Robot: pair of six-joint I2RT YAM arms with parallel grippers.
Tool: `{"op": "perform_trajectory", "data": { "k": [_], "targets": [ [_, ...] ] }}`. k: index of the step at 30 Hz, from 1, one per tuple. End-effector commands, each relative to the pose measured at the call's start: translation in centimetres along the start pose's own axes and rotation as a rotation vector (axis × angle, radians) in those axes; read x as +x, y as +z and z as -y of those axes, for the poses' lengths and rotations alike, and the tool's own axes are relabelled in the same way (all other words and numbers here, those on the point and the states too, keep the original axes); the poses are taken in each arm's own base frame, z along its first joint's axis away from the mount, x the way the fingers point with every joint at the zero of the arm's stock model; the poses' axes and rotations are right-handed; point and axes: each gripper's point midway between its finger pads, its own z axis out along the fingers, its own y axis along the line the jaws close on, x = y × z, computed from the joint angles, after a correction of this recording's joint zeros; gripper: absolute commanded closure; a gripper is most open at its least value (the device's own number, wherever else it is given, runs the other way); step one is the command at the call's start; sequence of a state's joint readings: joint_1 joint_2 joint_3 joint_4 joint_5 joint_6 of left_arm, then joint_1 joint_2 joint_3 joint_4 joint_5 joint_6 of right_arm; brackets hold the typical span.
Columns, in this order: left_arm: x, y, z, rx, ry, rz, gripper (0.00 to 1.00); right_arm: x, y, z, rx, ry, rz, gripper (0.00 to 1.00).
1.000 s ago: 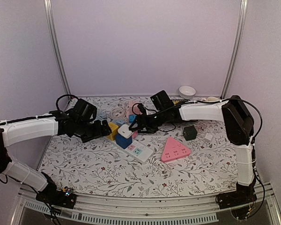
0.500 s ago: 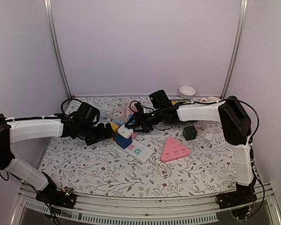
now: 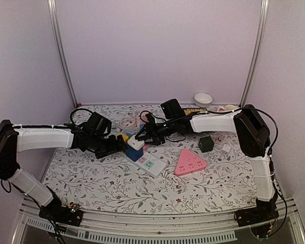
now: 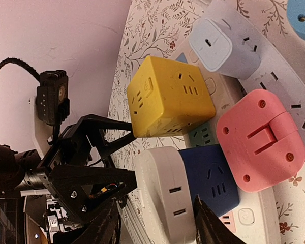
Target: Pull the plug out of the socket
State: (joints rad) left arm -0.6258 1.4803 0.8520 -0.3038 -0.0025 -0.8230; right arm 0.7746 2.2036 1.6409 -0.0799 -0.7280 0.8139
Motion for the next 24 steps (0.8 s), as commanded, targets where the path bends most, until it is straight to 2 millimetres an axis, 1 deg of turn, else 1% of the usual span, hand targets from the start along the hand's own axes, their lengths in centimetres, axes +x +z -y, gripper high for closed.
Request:
{"op": "perform_trajectory", "data": {
  "k": [1,5,8,15,17,19,21,24],
  "targets": [
    [-0.5,0.3,1.0,0.024,0.017,0.008,0.03,0.4,1.3,-0.3,-0.04,-0.001,-0.035,0.52],
    [-0.2,0.7,0.9,0.016,0.019,-0.003,0.03,0.5,1.6,-0.4,-0.047,0.003,-0.045,0.55],
    [0.0,0.8,0.7,0.011,0.02,-0.008,0.03,0.5,1.7,-0.4,-0.055,0.007,-0.053,0.58],
    [0.4,1.2,0.7,0.006,0.027,-0.022,0.03,0.8,1.8,-0.9,-0.087,0.018,-0.077,0.84],
    [0.7,1.4,1.0,0.011,0.037,-0.027,0.03,1.0,1.7,-0.9,-0.089,0.021,-0.081,0.9],
    [0.8,1.4,1.4,0.017,0.053,-0.026,0.03,1.1,1.4,-0.9,-0.088,0.023,-0.077,0.95],
    [0.8,1.3,1.9,0.024,0.064,-0.023,0.03,1.1,0.8,-1.2,-0.089,0.021,-0.066,0.96],
    [0.8,1.3,2.7,0.04,0.077,-0.022,0.03,1.1,-0.3,-0.8,-0.085,0.03,-0.052,0.97]
  ]
}}
